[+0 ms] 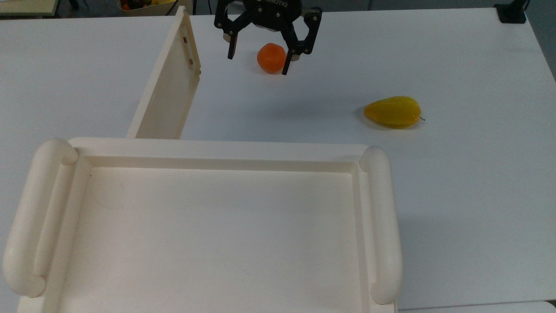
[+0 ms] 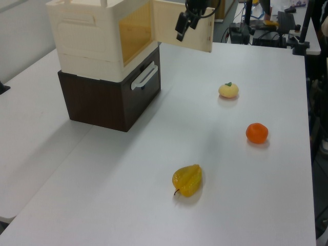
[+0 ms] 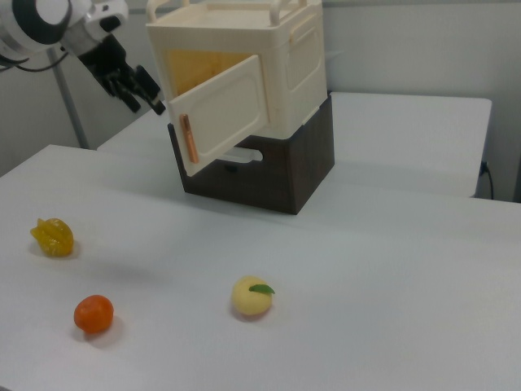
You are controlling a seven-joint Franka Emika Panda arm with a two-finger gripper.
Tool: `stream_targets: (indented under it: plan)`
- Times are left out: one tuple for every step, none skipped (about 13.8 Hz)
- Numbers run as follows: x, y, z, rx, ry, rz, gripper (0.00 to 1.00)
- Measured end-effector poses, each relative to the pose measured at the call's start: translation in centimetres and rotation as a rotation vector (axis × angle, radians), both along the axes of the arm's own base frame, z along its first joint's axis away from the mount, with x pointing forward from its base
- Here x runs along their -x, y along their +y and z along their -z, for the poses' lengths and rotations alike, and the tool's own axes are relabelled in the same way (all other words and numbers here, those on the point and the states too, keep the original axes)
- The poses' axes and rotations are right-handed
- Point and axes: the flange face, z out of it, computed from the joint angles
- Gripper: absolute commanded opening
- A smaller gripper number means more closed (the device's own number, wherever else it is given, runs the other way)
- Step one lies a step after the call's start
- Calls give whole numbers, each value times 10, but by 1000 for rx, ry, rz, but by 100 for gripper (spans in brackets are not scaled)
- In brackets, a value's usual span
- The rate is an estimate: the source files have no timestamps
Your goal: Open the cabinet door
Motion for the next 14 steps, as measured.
stream_targets:
  plan:
    - [0,-10,10,-19,46,4,91]
    - [0,-19,16,-45,83,-1,93]
    - [3,-37,25,-75,142,-12,100]
    - [8,-46,28,-79,179,-25,100]
    - [18,-56,33,-83,241,-36,100]
    - [27,-64,35,-86,278,-38,100]
    - [37,-73,38,-90,306,-31,100]
    - [43,-79,41,-93,319,-31,100]
    - [50,-87,44,-99,335,-38,100]
    - [55,-94,45,-104,349,-62,100]
    - [59,-100,45,-101,368,-87,100]
    - [64,-107,45,-96,395,-116,100]
    - [66,-112,44,-95,405,-127,100]
    - [67,-113,44,-94,407,-131,100]
